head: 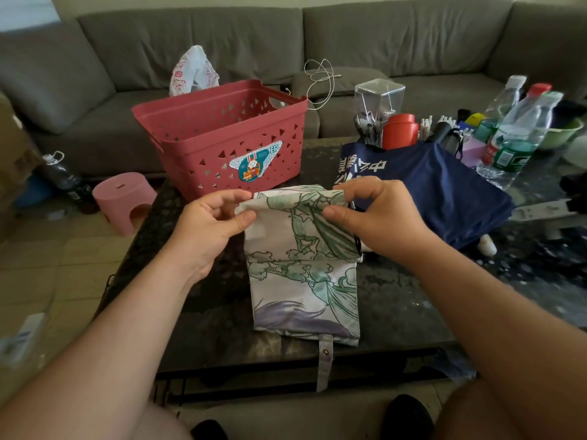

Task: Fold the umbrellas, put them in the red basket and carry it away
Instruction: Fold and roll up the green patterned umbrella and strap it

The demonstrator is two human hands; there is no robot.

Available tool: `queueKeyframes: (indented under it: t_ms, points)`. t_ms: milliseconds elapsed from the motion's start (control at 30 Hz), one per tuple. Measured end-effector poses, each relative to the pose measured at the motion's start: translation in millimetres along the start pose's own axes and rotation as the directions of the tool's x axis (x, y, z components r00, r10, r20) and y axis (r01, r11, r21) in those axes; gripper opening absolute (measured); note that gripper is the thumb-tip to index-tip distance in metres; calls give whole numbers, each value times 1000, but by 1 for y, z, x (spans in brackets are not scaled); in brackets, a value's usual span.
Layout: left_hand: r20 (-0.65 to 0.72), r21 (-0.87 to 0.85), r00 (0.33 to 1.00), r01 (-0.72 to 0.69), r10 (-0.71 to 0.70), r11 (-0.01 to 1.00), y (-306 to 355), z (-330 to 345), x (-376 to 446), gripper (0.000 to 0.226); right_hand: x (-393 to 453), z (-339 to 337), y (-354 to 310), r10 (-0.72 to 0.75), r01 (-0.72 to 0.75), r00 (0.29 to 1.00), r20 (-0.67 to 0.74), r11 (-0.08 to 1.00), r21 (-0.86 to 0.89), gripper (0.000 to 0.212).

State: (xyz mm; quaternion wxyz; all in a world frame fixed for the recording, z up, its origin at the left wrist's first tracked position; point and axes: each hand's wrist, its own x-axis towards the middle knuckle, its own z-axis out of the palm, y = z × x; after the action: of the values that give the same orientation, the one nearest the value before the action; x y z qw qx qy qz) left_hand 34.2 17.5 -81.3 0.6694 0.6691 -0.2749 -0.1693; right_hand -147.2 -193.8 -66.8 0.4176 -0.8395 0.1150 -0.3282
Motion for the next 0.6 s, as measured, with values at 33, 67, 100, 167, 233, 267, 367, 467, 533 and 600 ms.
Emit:
queueKeyframes:
  t_ms: [33,67,100,167,233,267,367,467,533,600]
  points:
    - [36,7,999,28,-28,1000,1,-1,-1,32,-1,0,1,38,-38,999,1,996,83,10]
    - [81,21,995,50,-51,999,3,-2,-2,32,-2,0,1,62,-60,998,-12,988,144,10]
    - [123,33,991,53,-57,998,4,-3,-4,34,-3,1,0,75,-69,997,-30,982,177,12]
    - [153,25,987,35,-38,999,6,-4,-5,40,-4,2,-2,76,-68,996,-37,980,189,14]
    - [125,-19,990,66,-63,998,6,-5,-4,42,-6,4,-4,81,-73,996,-30,978,195,16]
    - [110,-51,989,103,-97,993,6,-5,-4,41,-8,4,-4,86,-78,996,-30,978,194,20]
    - [56,-87,982,185,-180,979,3,-7,-2,32,-7,3,-1,115,-107,992,-52,984,141,24]
    - [3,-93,987,163,-163,982,1,-6,-3,34,-6,2,2,174,-163,981,-82,978,129,18]
    - [21,-95,991,135,-134,986,2,-6,-4,37,-5,3,4,173,-160,980,-95,979,129,17]
    - [68,-110,991,121,-114,986,3,-6,-5,45,-5,2,3,156,-143,982,-111,983,116,17]
